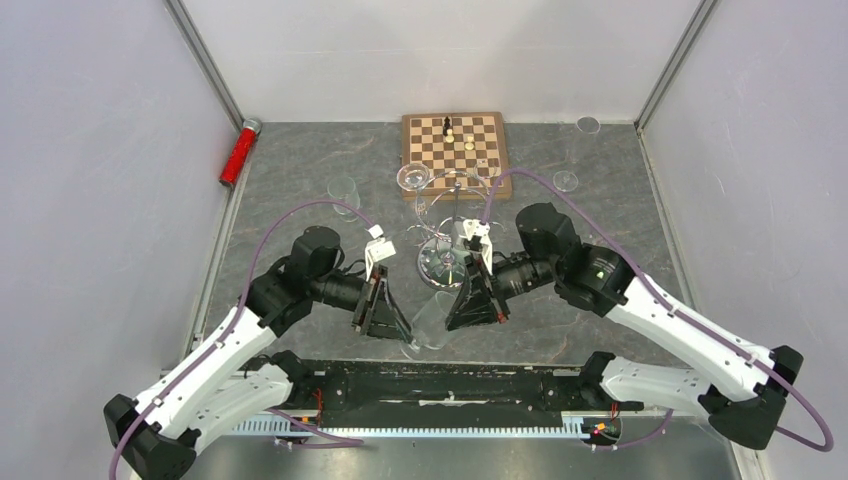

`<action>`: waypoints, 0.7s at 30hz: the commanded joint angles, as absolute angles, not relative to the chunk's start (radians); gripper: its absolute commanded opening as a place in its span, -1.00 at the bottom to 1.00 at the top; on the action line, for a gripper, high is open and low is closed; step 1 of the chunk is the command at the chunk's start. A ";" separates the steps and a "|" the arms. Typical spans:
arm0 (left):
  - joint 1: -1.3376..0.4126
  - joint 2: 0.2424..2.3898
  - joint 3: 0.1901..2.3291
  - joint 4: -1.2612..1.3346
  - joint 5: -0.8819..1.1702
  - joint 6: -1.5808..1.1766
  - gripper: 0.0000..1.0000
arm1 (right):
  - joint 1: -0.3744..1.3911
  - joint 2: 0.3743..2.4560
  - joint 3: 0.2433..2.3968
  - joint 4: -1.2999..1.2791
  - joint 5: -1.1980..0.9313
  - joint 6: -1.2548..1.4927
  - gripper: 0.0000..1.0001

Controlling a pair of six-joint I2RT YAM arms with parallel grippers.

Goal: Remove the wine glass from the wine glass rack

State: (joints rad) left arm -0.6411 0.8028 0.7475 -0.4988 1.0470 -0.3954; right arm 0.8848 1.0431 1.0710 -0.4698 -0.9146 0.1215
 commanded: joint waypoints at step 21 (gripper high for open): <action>-0.638 0.924 0.818 -0.512 0.676 -0.332 0.14 | 0.884 0.896 1.079 -0.795 -0.221 0.087 -1.00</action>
State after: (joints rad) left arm -0.6407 0.9192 0.7864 -0.5148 0.7876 -0.3908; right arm 0.8864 0.9310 1.0687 -0.7799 -0.4175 0.0566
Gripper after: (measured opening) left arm 0.568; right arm 0.024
